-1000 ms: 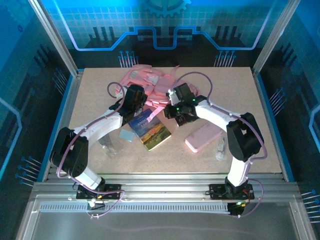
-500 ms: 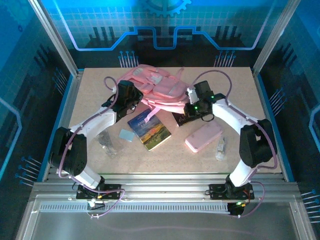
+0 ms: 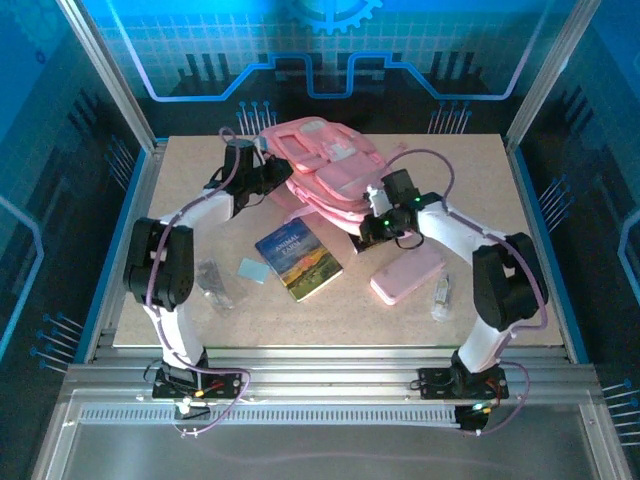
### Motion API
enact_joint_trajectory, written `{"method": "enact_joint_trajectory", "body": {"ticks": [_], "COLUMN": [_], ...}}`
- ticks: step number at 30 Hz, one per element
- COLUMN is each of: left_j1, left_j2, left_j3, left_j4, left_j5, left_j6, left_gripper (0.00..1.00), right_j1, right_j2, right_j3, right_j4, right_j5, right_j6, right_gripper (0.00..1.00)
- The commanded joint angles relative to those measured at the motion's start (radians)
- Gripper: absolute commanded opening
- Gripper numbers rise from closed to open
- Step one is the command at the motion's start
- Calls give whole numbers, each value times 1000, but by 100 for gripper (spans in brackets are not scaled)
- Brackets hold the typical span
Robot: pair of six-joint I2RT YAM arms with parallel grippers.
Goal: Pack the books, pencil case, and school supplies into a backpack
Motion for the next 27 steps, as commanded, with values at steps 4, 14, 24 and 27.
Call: {"method": "enact_joint_trajectory", "body": {"ticks": [4, 14, 24, 27], "left_j1": [-5, -195, -307, -309], "left_j2": [-52, -400, -222, -163], "left_j3": [22, -494, -440, -418], "left_j4": [-116, 25, 152, 226], "left_j5": [-53, -354, -367, -347], "left_j6": [-83, -434, -541, -554], "left_gripper": [99, 99, 80, 49], "right_j1": [93, 165, 206, 214], "right_j2": [103, 154, 110, 96], "right_j3": [30, 98, 70, 48], "right_j4": [141, 182, 188, 182], "right_j5": [-95, -127, -148, -144], "right_j6": [163, 268, 314, 318], "right_gripper": [0, 0, 0, 0]}}
